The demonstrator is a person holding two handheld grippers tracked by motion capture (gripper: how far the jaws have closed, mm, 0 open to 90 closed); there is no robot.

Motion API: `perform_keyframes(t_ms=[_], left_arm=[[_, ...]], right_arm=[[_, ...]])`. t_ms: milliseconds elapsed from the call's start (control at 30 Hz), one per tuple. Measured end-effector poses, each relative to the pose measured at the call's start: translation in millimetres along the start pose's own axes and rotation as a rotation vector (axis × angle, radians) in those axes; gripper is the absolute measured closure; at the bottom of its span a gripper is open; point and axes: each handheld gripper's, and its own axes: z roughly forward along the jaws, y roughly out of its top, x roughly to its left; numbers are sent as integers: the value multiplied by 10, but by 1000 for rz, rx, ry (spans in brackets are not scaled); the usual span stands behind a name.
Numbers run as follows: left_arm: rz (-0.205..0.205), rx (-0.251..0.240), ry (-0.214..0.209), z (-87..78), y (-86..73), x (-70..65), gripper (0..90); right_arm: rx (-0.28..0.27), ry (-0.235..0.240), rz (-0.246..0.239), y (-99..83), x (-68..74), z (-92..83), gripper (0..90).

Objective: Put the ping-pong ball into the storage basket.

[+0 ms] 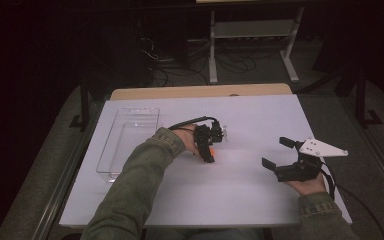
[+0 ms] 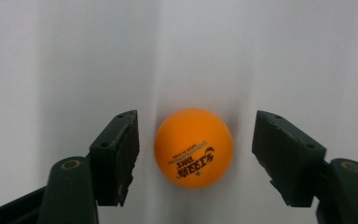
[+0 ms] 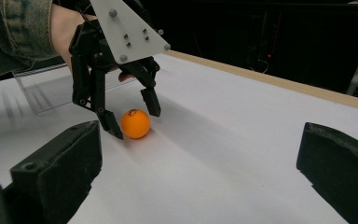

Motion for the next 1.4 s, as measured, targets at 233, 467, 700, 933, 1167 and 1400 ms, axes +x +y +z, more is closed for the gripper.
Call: perform_keyframes(t_ms=[233, 467, 700, 933, 1167, 1400], left_arm=[[-9, 9, -2, 15, -8, 7, 378], [-15, 24, 10, 16, -21, 12, 433], [-11, 23, 11, 14, -28, 12, 498], [-16, 19, 14, -9, -30, 16, 501], [-21, 6, 14, -70, -41, 19, 502], [-16, 3, 10, -135, -39, -16, 503]], right_arm=[[1, 1, 1, -1, -1, -3, 0], [1, 2, 0, -1, -1, -2, 0], [0, 2, 0, 0, 1, -1, 0], [4, 3, 0, -1, 4, 3, 0], [0, 1, 1, 0, 4, 1, 0], [3, 2, 0, -2, 4, 5, 0]])
